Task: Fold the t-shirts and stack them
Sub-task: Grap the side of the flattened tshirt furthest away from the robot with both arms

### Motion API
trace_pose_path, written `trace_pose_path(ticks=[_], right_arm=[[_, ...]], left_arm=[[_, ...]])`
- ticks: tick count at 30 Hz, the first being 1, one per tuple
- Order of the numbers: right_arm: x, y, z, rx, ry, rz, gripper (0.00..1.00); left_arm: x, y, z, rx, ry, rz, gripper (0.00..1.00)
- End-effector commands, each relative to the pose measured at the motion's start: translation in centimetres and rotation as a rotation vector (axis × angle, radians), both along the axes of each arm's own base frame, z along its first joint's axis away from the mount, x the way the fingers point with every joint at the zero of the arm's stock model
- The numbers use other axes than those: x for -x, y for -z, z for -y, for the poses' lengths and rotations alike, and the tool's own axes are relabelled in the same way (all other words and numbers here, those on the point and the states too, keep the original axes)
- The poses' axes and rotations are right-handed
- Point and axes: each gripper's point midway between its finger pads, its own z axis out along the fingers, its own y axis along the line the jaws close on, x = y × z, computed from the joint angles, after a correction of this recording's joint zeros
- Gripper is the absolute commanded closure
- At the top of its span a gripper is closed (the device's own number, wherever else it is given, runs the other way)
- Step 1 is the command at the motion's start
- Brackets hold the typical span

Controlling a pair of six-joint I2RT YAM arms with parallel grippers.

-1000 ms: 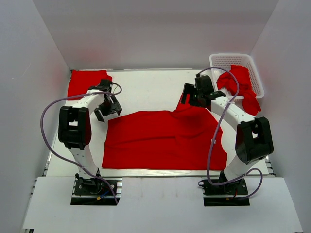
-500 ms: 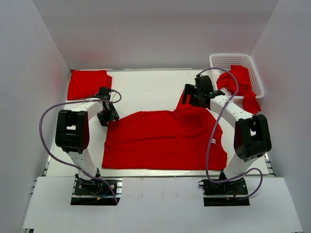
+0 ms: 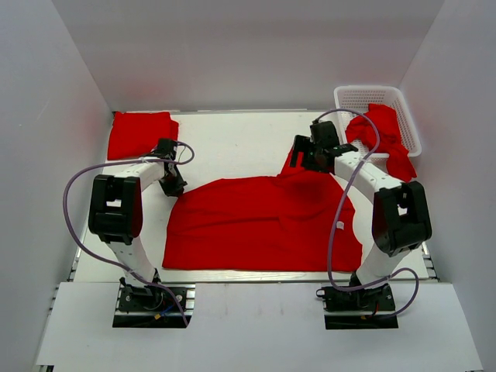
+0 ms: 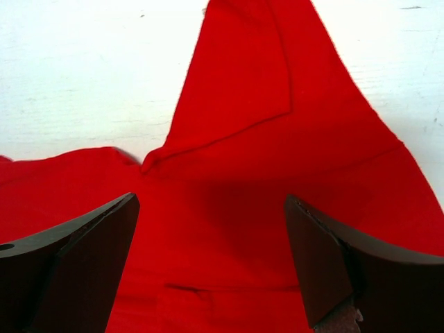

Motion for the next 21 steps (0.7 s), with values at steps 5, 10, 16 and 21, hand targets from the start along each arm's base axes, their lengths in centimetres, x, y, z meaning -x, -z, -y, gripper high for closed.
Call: trace_pose_path(ticks=[5,10,16,21], right_arm=[[-4.3,-1.0,0.6,0.073,0.051,0.053,0.09],[-5.9,0.4,0.9,0.095,0.090,0.013,0.09],[-5.3,1.9,0.9,0.013,0.119,-0.010,0.09],[-5.5,3.0,0.3,-0.075,0.084,-0.029,0.09]], left_arm=[[-0.3,-1.1,-0.4,-0.015,0.001,0.064,1.00],[-0.1,-1.8,-0.1,-0.014,0.020,0.105,1.00],[0.2,-1.8,0.0,-0.010,0.033,0.102,1.00],[0.4,-1.0,0.0,-0.012,0.034,0.080,1.00]])
